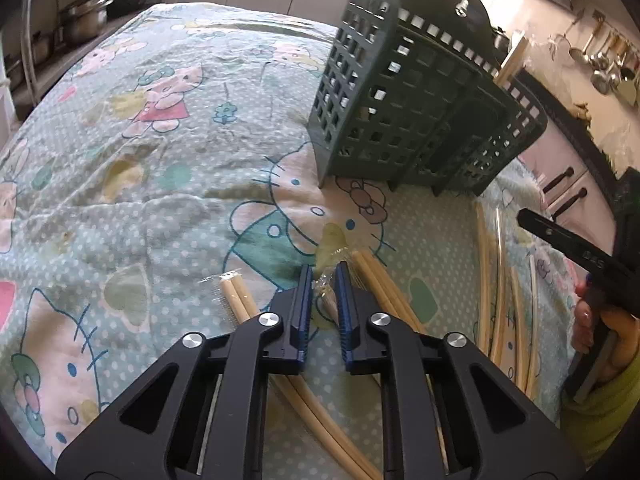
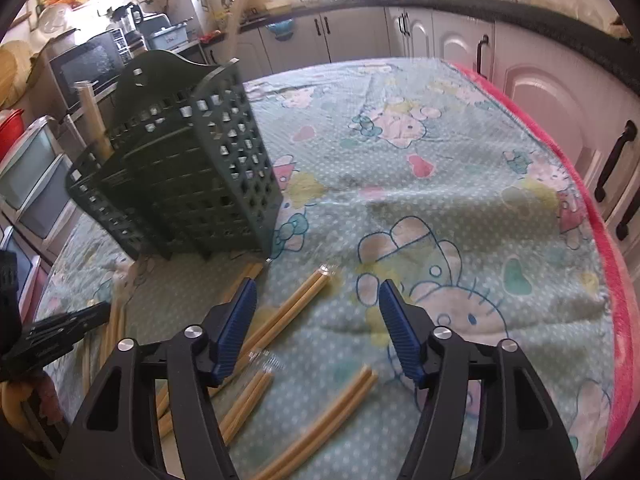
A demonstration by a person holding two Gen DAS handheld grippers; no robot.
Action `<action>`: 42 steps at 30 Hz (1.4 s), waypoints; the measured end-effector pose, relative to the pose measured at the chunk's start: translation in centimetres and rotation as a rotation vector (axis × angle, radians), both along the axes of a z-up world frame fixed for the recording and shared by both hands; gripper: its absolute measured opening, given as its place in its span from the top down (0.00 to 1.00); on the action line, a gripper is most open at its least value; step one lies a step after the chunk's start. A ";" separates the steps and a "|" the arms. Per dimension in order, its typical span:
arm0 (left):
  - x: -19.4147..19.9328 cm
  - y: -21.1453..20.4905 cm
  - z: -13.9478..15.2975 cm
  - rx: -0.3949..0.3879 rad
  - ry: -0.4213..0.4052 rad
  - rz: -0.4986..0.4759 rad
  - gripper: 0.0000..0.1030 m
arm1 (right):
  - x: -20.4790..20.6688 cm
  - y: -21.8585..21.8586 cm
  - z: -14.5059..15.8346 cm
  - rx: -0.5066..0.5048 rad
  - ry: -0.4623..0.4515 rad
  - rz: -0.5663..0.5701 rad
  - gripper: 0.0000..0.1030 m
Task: Organize utensils
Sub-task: 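Close the left gripper on a chopstick while the right gripper grasps another chopstick, then lift the chopsticks with both grippers and carry them above the green basket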
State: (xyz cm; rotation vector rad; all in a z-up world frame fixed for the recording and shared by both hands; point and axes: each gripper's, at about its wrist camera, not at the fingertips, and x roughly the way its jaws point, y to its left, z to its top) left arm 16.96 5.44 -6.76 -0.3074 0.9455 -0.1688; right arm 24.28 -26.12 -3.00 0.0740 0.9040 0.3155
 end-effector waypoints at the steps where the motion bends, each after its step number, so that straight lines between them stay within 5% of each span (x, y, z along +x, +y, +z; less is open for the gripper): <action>1: -0.1 0.4 0.0 -0.012 -0.001 0.003 0.93 | 0.4 0.0 -0.2 0.006 0.010 0.001 0.46; 9: -1.1 2.6 0.8 -0.051 -0.036 0.032 0.95 | 3.0 0.4 -1.7 0.002 0.073 -0.021 0.63; 13: -1.1 2.8 1.4 -0.056 -0.059 0.055 0.95 | 3.2 0.6 -1.8 -0.004 0.062 -0.022 0.84; 17: -1.1 3.1 2.2 -0.060 -0.083 0.072 0.96 | 3.0 0.3 -1.4 0.012 0.037 -0.030 0.94; 42: -2.9 3.9 7.7 -0.086 -0.235 0.090 0.97 | -3.1 -0.5 9.9 0.180 -0.263 0.052 0.98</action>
